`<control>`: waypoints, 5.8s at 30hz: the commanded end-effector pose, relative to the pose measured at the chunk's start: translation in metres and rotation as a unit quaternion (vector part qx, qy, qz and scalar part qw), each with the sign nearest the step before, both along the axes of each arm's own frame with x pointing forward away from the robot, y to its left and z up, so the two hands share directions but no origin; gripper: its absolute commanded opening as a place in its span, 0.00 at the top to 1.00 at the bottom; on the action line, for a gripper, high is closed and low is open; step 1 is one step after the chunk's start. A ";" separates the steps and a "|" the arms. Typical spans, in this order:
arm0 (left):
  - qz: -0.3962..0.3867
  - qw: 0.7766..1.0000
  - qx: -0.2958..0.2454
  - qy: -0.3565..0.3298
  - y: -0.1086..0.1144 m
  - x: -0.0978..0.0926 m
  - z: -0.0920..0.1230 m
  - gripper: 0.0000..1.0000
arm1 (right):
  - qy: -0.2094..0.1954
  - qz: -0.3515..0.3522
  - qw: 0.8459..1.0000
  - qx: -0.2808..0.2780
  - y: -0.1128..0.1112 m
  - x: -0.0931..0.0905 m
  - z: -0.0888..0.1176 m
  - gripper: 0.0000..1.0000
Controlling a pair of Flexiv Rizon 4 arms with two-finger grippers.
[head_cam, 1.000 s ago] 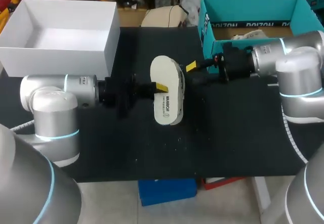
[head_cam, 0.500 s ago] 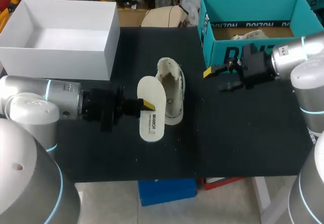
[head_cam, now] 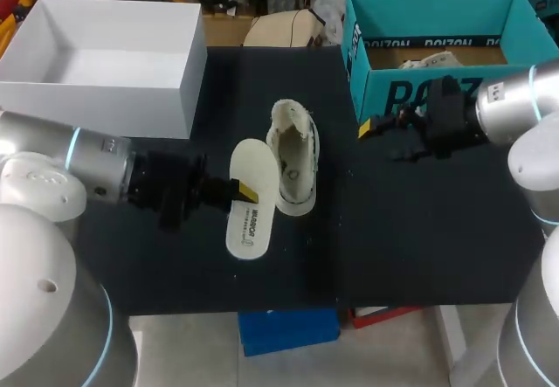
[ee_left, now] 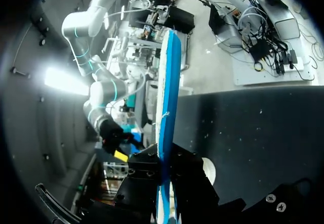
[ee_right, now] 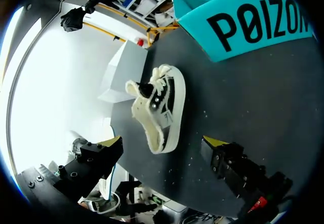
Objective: Take the shoe out of the shoebox, open the shoe tongue, remove and reinsert the insole, then place the shoe into the shoebox
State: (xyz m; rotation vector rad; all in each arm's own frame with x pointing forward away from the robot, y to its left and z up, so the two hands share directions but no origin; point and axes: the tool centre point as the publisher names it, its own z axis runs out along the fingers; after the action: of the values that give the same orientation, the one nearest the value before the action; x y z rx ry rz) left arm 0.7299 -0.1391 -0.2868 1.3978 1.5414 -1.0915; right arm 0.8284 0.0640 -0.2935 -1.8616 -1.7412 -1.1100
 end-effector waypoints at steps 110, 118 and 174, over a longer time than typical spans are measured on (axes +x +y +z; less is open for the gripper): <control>-0.068 0.968 0.187 0.153 -0.070 0.122 -0.087 1.00 | -0.132 0.073 0.985 -0.086 -0.019 -0.055 0.001 0.00; -0.036 0.965 0.213 0.146 -0.075 0.138 -0.093 1.00 | -0.132 0.073 0.985 -0.086 -0.019 -0.055 0.001 0.00; -0.035 0.970 0.191 0.143 -0.077 0.105 -0.067 1.00 | -0.132 0.073 0.985 -0.086 -0.019 -0.055 0.001 0.00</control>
State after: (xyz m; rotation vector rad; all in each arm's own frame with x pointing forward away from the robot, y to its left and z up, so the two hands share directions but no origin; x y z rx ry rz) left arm 0.8311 -0.2102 -0.3489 1.6107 2.0050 -1.1199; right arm 0.7736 0.0454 -0.2924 -1.7097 -2.1468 -1.2291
